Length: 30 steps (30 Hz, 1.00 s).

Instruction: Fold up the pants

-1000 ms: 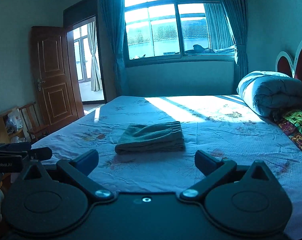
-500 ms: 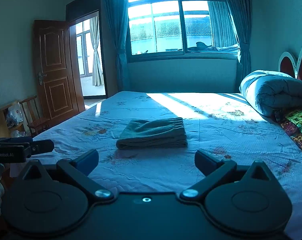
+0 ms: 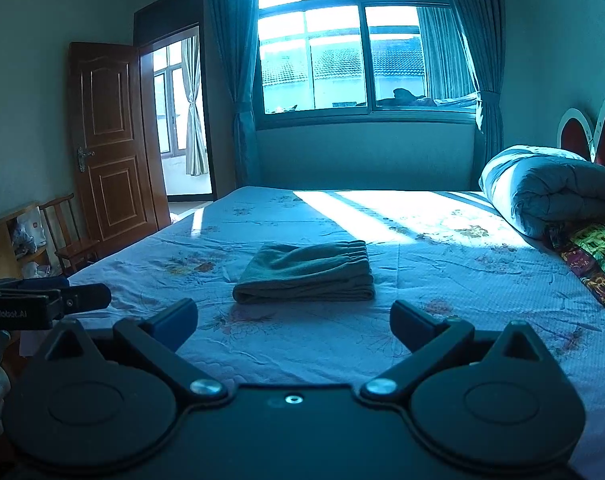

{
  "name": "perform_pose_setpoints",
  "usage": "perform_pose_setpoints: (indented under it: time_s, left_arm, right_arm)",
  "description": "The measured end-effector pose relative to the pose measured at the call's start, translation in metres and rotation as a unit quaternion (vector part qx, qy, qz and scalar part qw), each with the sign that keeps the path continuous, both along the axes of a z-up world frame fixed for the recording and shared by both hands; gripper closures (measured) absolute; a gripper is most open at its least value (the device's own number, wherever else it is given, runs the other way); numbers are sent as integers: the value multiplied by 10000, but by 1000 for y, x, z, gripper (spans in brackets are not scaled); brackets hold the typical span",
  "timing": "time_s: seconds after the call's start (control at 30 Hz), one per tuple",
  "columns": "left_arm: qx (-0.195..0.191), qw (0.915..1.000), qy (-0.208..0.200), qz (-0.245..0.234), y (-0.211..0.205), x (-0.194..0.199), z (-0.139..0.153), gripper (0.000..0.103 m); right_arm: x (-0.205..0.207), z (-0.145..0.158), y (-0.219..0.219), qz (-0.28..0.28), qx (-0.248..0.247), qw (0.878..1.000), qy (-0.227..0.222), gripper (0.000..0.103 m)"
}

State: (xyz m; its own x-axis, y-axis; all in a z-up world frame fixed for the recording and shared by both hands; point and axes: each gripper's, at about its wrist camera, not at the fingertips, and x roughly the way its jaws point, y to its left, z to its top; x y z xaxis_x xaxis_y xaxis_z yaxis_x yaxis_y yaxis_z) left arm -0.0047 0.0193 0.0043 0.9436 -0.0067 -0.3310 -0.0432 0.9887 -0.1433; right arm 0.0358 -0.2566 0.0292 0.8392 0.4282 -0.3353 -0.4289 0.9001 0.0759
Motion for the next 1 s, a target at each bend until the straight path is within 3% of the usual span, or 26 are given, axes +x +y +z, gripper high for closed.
perform_pose_setpoints:
  time_s: [1.0]
  left_arm:
    - [-54,9999,-46,-100,0,1,0,0]
  right_arm:
    - [0,3,-4,13,-71,10000,-44,6]
